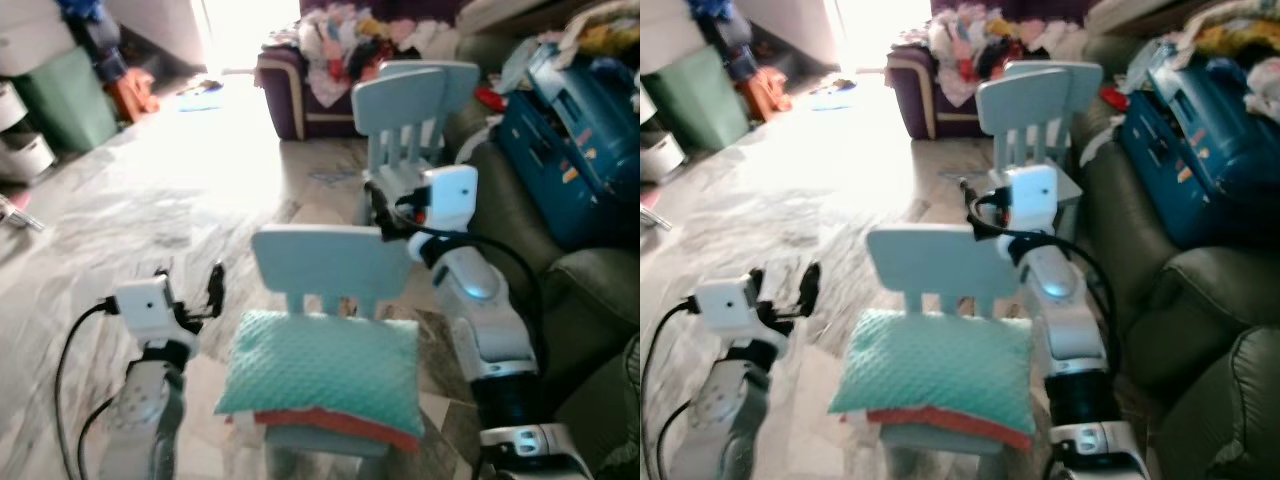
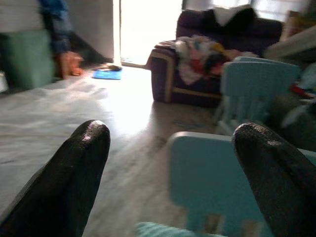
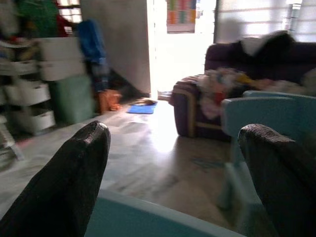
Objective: Move the pillow to the sofa
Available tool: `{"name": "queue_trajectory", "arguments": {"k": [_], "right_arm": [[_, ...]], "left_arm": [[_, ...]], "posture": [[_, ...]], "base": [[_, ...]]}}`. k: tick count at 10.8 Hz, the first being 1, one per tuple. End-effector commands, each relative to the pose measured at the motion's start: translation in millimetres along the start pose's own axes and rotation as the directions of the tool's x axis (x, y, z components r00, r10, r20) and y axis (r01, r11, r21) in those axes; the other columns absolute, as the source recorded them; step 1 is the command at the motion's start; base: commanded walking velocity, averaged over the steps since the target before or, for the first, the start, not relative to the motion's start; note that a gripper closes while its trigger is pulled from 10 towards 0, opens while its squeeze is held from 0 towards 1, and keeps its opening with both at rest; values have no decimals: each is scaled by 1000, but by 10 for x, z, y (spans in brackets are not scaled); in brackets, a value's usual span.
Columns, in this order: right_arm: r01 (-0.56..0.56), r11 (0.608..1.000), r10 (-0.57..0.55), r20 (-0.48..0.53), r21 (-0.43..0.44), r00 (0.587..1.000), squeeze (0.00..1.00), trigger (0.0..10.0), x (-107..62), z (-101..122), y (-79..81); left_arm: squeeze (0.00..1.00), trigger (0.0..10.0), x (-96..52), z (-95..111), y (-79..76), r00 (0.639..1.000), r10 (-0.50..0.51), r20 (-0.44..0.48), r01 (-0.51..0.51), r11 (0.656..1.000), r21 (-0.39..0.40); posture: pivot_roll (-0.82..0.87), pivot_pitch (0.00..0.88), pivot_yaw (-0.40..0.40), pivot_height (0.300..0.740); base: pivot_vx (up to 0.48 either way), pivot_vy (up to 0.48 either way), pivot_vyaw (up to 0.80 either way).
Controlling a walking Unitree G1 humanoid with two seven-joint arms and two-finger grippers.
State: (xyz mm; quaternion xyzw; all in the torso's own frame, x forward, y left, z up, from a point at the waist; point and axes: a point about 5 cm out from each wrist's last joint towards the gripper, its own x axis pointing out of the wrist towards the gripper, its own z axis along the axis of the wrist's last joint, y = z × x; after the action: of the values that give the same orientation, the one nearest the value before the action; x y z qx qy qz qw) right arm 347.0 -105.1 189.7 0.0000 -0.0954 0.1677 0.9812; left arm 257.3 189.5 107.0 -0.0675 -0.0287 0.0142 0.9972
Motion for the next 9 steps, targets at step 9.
{"name": "queue_trajectory", "arguments": {"k": [9], "right_arm": [[-35,999,34,34,16,999,0,10000,45,81,107]], "left_arm": [[0,10000,51,144,170,999,29,18,-29,999,16]], "posture": [[-176,0,72,740]], "base": [[0,0,-350]]}}
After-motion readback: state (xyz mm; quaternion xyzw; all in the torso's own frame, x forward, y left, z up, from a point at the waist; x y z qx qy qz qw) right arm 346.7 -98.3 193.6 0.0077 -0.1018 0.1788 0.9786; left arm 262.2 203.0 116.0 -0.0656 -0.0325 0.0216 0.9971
